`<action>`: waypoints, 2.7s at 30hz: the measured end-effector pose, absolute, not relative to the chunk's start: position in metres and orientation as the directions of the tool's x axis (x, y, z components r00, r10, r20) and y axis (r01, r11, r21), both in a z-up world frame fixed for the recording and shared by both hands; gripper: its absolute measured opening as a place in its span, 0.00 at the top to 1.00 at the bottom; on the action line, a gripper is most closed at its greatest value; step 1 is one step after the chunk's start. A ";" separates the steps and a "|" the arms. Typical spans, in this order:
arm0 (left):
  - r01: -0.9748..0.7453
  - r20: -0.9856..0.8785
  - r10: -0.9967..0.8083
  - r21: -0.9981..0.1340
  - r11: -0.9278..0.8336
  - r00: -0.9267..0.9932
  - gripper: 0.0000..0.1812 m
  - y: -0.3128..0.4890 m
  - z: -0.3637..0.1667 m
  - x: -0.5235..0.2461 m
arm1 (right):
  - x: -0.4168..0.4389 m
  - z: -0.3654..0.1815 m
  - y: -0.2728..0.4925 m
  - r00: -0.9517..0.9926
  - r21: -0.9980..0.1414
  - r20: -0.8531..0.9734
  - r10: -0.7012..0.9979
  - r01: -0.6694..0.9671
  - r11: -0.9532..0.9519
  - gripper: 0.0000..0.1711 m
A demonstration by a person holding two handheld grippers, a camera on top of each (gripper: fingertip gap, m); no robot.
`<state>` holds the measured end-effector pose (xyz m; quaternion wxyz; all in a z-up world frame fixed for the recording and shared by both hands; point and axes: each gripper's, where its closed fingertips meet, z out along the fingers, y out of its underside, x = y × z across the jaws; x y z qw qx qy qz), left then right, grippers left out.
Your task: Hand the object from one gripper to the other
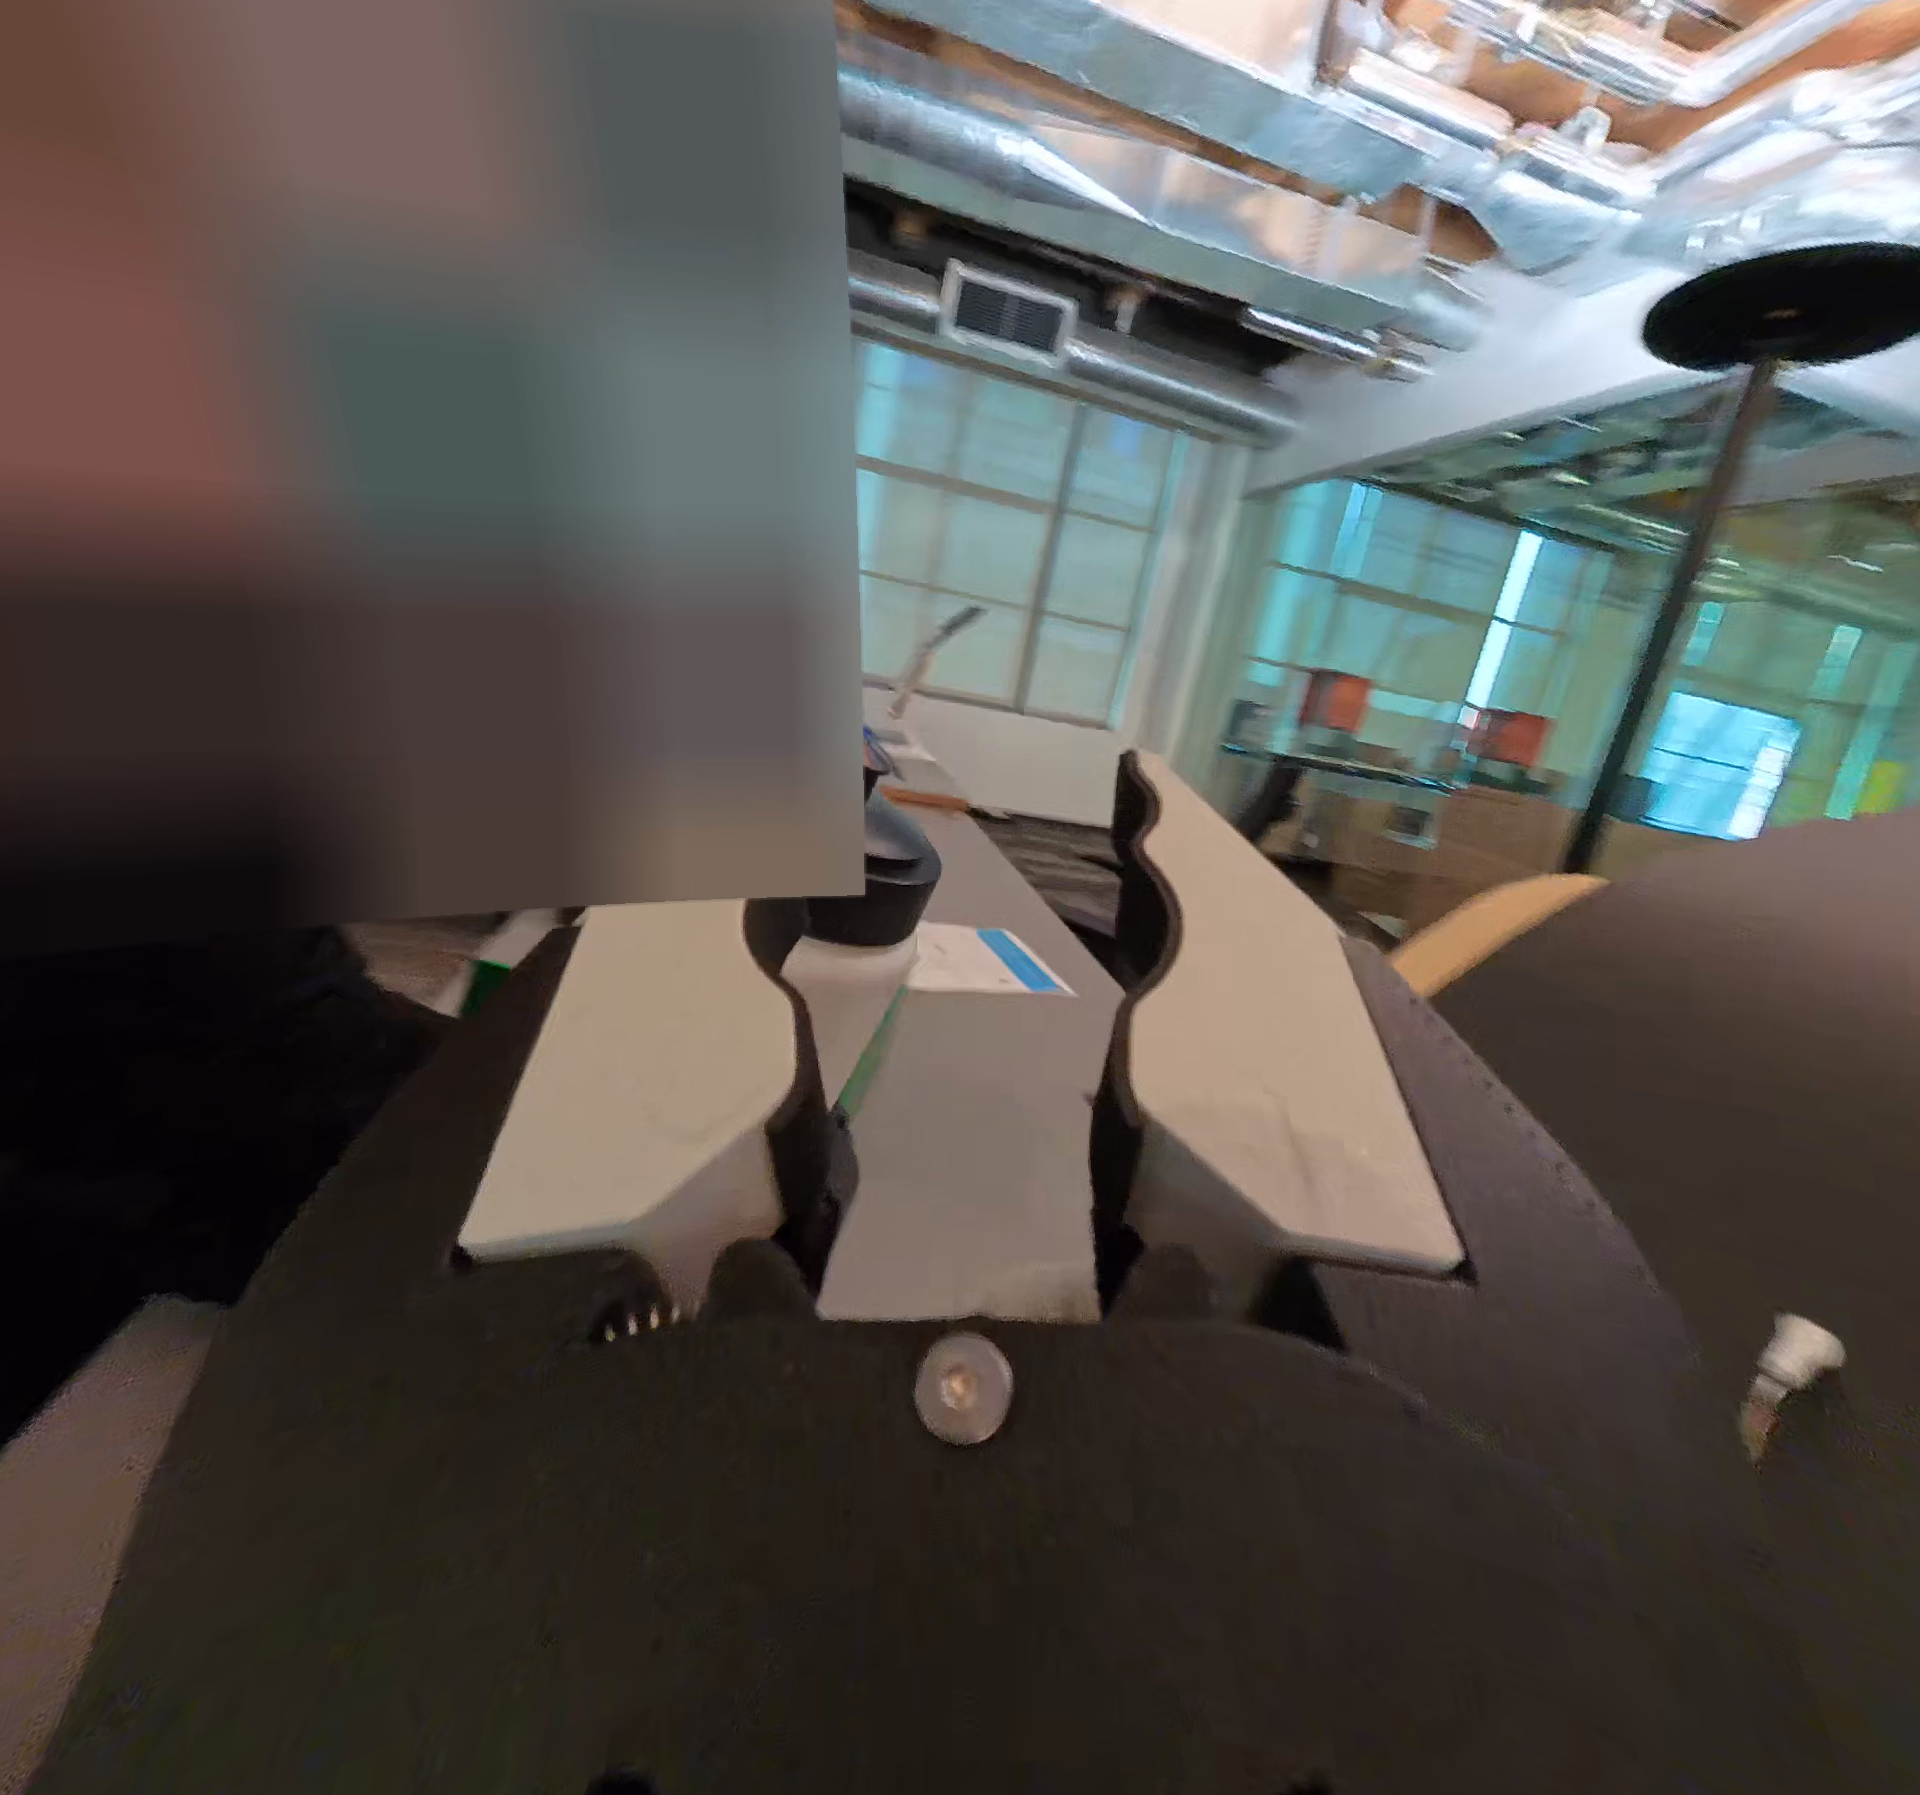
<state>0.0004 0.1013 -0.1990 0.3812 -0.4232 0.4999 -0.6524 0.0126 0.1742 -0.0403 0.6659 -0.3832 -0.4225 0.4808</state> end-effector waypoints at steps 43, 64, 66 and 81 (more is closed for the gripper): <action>-0.253 -0.213 -0.923 -0.958 0.134 0.320 0.49 0.211 -0.223 -0.035 | -0.017 -0.084 0.187 0.116 -0.962 0.200 0.973 -0.163 0.217 0.56; 0.051 0.647 -0.541 -0.615 -0.787 -0.537 0.39 0.145 -0.186 -0.019 | -0.050 -0.104 0.137 0.143 -0.532 0.846 0.513 0.231 0.814 0.56; 0.076 0.611 -0.491 -0.577 -0.814 -0.621 0.36 0.139 -0.176 -0.022 | -0.061 -0.117 0.127 0.086 -0.451 0.892 0.445 0.262 0.853 0.56; -0.109 0.559 -0.313 -0.596 -0.796 -0.768 0.28 0.112 -0.193 -0.049 | -0.114 -0.210 0.078 -0.307 0.041 0.949 0.074 0.351 0.936 0.56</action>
